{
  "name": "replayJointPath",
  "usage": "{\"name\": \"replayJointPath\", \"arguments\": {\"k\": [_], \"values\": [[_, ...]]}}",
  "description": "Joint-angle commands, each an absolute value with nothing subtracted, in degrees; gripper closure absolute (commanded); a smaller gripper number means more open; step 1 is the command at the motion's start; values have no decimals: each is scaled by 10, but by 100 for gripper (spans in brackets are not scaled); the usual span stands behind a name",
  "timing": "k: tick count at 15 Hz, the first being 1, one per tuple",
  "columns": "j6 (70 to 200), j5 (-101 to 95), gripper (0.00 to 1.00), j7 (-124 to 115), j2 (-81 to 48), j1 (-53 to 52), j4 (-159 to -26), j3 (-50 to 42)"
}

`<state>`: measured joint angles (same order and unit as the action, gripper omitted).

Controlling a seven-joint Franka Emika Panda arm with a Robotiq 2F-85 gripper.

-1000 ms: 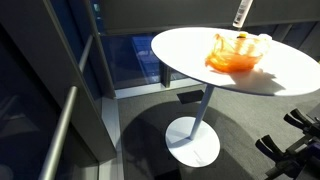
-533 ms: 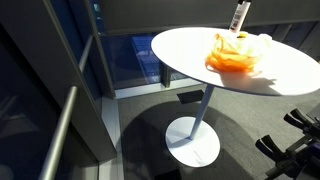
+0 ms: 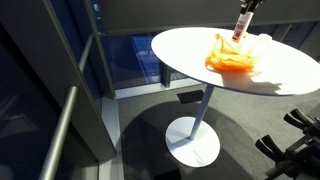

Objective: Put the roll on stick in the plastic bag

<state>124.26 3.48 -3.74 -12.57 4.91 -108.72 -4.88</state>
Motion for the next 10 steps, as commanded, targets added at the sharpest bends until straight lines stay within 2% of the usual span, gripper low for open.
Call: {"name": "replayJointPath", "arguments": {"k": [1,10], "values": [[1252,27,88,-26,-114,47,-1110,-46],[1282,34,88,-10,-164,46,-1094,-38]]}}
